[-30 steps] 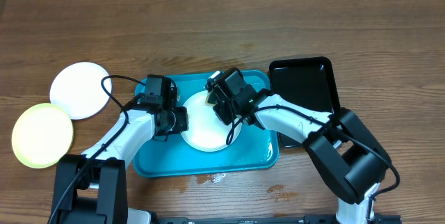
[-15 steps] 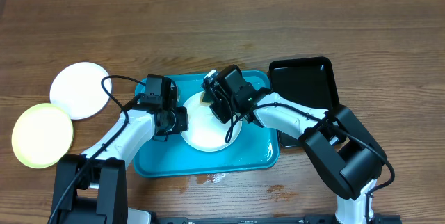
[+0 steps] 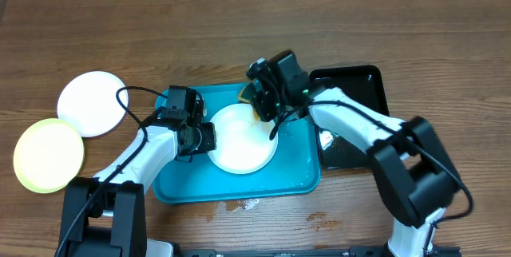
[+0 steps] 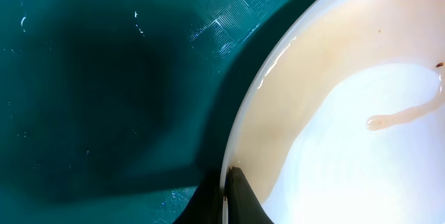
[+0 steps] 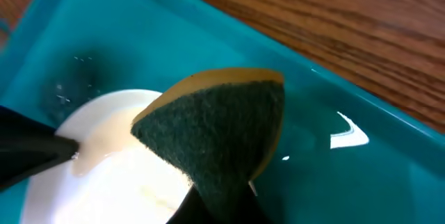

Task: Clean dirty plates on tray and stack at the side
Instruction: 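Wipe the sponge across the plate's stained center with the right gripper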

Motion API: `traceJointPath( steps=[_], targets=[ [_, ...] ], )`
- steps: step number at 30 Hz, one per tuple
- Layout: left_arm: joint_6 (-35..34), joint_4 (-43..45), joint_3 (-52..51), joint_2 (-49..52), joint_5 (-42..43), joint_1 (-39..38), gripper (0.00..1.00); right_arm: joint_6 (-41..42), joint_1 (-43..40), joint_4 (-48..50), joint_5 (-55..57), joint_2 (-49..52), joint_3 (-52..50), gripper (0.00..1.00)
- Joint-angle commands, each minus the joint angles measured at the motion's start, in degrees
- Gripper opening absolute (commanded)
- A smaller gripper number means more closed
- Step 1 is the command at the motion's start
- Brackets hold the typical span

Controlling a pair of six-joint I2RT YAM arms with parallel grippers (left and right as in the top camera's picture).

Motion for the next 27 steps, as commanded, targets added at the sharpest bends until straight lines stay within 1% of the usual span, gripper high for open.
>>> traceJointPath(
  steps=[1, 4, 6, 8, 10, 12, 14, 17, 19, 22, 25, 27],
  targets=[
    [0.2, -1.6, -2.1, 2.5, -3.5, 0.0, 0.04, 8.0, 0.6, -1.1, -1.6, -3.0, 1.6, 0.04],
    [0.2, -1.6, -2.1, 2.5, -3.5, 0.0, 0.04, 18.8, 0.6, -2.7, 0.3, -3.0, 1.6, 0.04],
    [0.2, -1.6, -2.1, 2.5, -3.5, 0.0, 0.04, 24.5, 0.9, -3.4, 1.0, -2.9, 1.5, 0.04],
    [0.2, -1.6, -2.1, 2.5, -3.5, 0.0, 0.04, 24.0, 1.8, -3.5, 4.3, -2.9, 1.3, 0.04],
    [0.2, -1.6, -2.1, 2.5, -3.5, 0.0, 0.04, 21.9, 3.1, -3.5, 9.3, -2.8, 1.0, 0.04],
    [0.2, -1.6, -2.1, 2.5, -3.5, 0.0, 0.04, 21.9, 4.7, -4.0, 15.1, -2.8, 0.7, 0.04],
    [0.2, -1.6, -2.1, 2.5, -3.5, 0.0, 0.04, 23.7, 6.1, -5.2, 20.0, -2.8, 0.6, 0.04],
    [0.2, -1.6, -2.1, 2.5, -3.5, 0.0, 0.04, 29.7, 8.3, -7.4, 29.7, -2.8, 0.6, 0.04],
    [0.2, -1.5, -2.1, 2.5, -3.5, 0.0, 0.04, 31.2, 10.0, -7.4, 35.6, -2.8, 0.3, 0.04],
    [0.2, -1.5, -2.1, 2.5, -3.5, 0.0, 0.04, 31.3, 13.0, -6.8, 43.8, -2.8, -0.1, 0.04],
    [0.2, -1.5, -2.1, 2.5, -3.5, 0.0, 0.04, 31.6, 15.0, -5.7, 48.3, -2.7, -0.9, 0.04],
    [0.2, -1.5, -2.1, 2.5, -3.5, 0.0, 0.04, 33.7, 15.7, -5.7, 49.4, -2.2, -1.2, 0.04]
  ],
)
